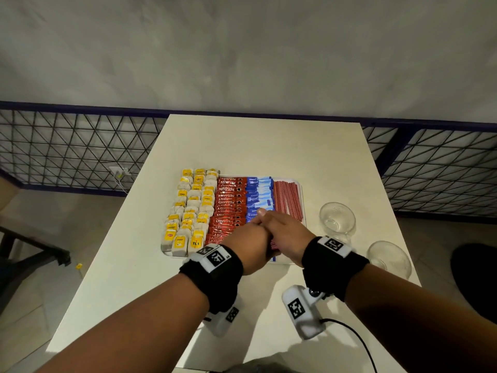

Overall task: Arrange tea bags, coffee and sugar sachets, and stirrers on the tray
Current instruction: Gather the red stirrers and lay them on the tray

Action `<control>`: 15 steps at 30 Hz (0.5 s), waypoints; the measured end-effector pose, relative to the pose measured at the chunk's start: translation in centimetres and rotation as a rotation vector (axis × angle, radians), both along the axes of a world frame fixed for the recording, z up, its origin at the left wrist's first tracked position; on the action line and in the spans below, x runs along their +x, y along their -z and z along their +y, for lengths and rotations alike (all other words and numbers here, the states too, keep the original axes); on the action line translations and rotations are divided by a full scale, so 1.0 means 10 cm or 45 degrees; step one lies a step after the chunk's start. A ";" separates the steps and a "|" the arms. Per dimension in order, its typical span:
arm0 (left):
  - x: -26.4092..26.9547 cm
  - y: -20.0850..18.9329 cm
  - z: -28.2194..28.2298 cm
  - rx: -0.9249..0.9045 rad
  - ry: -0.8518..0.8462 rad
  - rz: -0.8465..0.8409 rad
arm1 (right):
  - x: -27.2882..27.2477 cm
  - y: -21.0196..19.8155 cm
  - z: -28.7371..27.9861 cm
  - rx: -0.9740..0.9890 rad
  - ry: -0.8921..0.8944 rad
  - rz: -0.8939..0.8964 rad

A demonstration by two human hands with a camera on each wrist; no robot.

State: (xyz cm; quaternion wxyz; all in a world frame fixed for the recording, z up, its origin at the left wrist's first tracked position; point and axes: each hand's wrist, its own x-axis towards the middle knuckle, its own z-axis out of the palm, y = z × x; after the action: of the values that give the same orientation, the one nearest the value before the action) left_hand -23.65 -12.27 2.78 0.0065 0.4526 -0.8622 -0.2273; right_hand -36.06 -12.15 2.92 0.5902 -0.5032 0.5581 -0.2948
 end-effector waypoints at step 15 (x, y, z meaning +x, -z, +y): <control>0.09 -0.33 0.09 0.673 -0.320 0.838 | 0.00 -0.09 0.08 0.106 -0.022 -0.482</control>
State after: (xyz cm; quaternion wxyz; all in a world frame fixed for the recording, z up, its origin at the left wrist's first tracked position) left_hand -22.73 -11.40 6.10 0.1924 0.4435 -0.6647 -0.5695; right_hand -36.11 -11.36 3.85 0.7074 -0.4187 0.4446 -0.3559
